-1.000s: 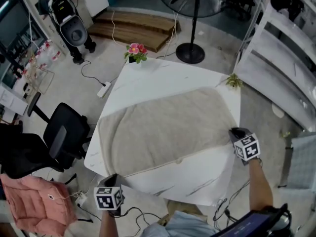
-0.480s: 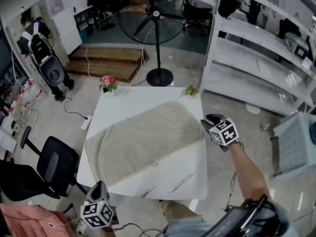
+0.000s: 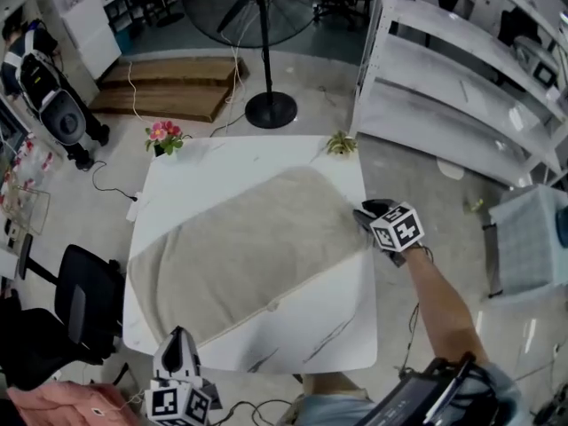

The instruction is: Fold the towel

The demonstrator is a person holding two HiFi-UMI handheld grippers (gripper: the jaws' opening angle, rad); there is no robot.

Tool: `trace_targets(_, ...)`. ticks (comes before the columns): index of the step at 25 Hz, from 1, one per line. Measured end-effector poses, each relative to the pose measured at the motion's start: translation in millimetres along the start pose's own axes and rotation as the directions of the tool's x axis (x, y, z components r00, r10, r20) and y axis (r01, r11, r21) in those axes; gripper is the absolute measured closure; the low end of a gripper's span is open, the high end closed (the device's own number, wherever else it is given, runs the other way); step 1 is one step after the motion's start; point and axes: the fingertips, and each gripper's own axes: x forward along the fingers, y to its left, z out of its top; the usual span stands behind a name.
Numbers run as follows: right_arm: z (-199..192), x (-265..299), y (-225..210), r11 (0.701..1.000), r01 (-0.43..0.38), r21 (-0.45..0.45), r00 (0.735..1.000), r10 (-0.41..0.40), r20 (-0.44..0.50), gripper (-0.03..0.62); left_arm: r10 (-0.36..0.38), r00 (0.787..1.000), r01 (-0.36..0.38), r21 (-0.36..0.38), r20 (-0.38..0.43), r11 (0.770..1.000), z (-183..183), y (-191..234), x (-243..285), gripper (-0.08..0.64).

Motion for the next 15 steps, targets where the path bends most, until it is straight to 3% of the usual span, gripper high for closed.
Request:
trace_targets(7,-20,30,-6,0.997,-0.012,0.082,0.998,0.017,-0.060,0.440,-0.004,0.996,0.005,0.013,-0.085,1.000,-11,15,42,0.551)
trace_targets(9,-23,30,-3,0.990,-0.033,0.139,0.995,0.046,-0.085,0.465,0.003,0.996,-0.002,0.008,-0.095,1.000,-11,19,43,0.551)
trace_targets(11,-24,31,3,0.970,-0.082,0.230,0.991,0.105,-0.089,0.552,0.008,0.995,-0.007,0.006,-0.102,1.000,-10,20,43,0.551)
trace_targets(15,-2,23,4,0.922,-0.125,0.367,0.992,0.127,0.019,0.557,0.002,0.996,-0.001,0.015,-0.094,1.000,-13,30,44,0.551)
